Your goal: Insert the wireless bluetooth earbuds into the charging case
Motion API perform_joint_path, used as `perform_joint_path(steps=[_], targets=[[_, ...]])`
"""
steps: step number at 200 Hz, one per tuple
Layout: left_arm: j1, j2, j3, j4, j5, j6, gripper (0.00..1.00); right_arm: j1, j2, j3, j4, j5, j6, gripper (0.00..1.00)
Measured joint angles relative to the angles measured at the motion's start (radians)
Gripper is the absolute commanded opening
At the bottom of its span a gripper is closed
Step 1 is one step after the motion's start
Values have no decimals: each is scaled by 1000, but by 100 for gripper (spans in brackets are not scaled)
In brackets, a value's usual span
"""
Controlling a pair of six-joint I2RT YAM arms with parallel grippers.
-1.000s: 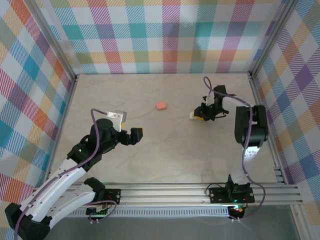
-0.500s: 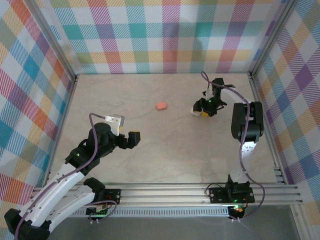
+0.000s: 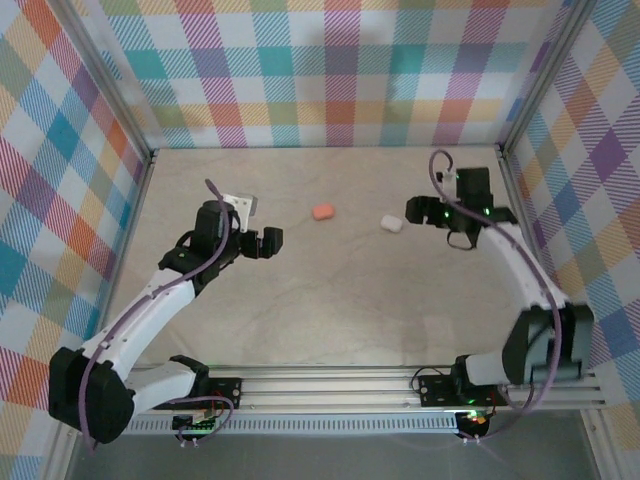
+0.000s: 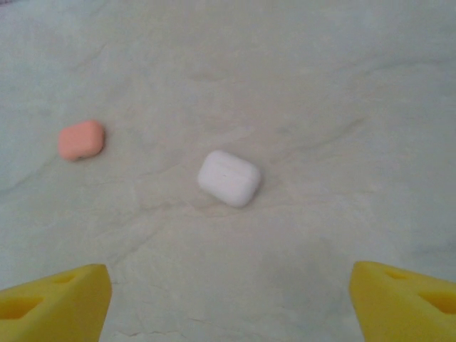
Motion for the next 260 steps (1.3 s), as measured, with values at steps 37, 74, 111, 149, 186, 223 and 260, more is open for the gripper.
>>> perform_joint_path(steps=[37,74,111,149,186,223,260], targets=[[35,96,-97,195,-129,61,100,0,-160,-234,216,190,-38,100],[69,181,-183,303,-206,125,100,0,-143,-417,443,261,-93,100],[123,178,-288,443,-203,155,100,-1,-61,-523,640,274,-113,100],[192,175,-389,629,-160,153,100,-2,8,-672,952,274,-113,100],[198,238,-435,792,-134,157,100,-16,131,-733,1208,263,-116,100],[219,313,-446,914,-124,155,100,-25,232,-720,1303,232,-120,100],[278,409,-442,975,-96,124,100,-68,233,-638,1273,168,-115,100]])
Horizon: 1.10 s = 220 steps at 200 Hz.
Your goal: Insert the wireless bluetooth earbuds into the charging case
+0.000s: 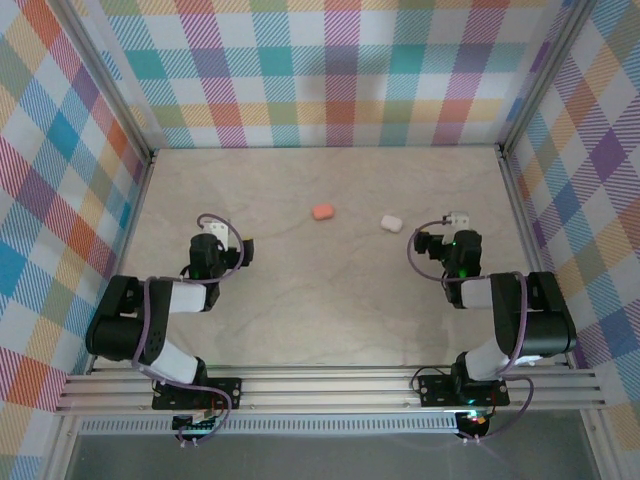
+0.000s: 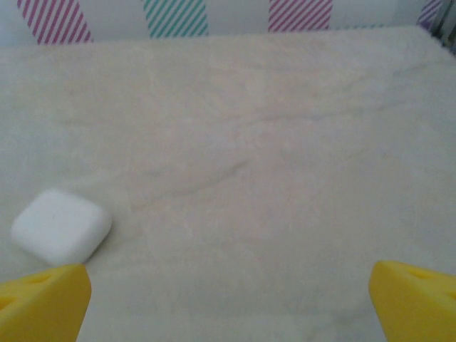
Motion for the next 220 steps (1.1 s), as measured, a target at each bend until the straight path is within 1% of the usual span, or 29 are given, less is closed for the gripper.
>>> perform_joint_path(steps=[21,38,137,220], targets=[[32,19,0,1,6,-25,100,-17,0,5,-6,-21,3,100],[36,19,0,11,8,-33,100,-18,0,5,-19,-30,3,100],[36,19,0,16,22,-45,100,-18,0,5,-23,-41,3,100],[36,19,1,16,22,-48,100,-3,0,5,-23,-17,3,100]])
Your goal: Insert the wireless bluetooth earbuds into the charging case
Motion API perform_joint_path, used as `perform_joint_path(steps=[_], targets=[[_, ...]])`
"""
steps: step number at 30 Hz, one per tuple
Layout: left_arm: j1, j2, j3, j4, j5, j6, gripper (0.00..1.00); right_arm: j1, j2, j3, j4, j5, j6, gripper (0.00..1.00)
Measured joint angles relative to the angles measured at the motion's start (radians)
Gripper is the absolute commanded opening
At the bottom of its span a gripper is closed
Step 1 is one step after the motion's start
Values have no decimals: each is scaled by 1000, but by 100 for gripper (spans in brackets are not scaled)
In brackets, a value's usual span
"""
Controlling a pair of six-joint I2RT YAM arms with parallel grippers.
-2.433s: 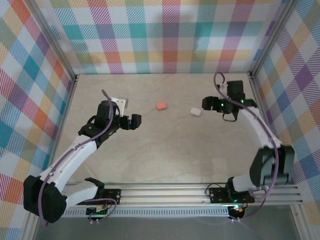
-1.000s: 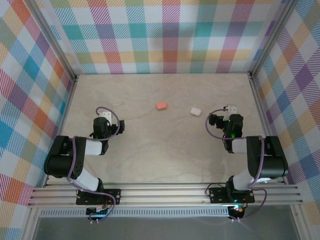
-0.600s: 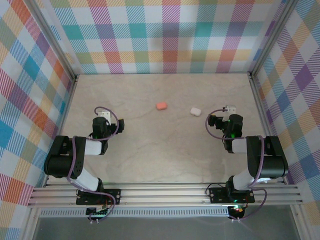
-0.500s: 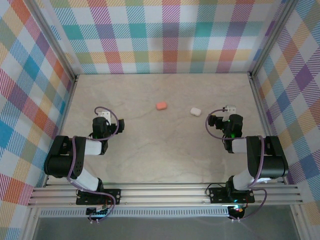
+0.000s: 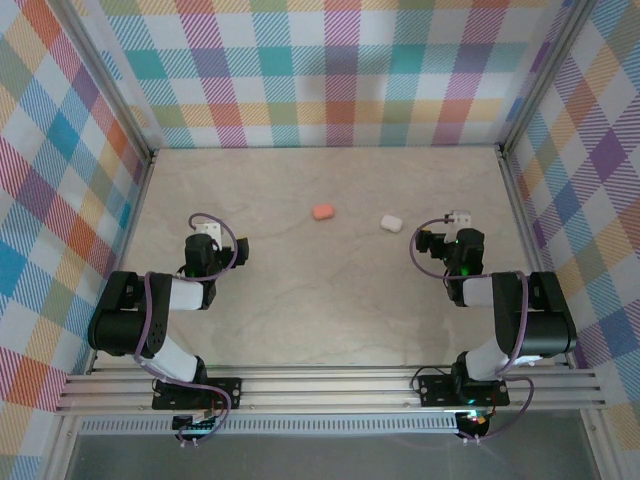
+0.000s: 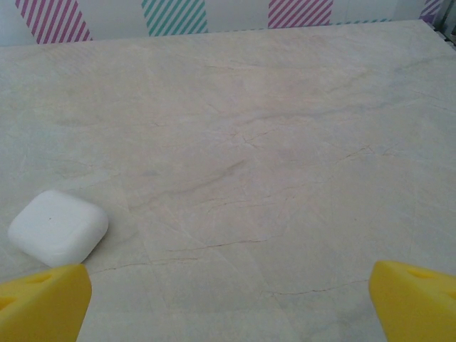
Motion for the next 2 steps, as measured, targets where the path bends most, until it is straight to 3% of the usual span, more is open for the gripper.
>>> perform_joint_path(steps=[2], targets=[[0,0,0,0,0,0,100,0,0,0,0,1,0,100]])
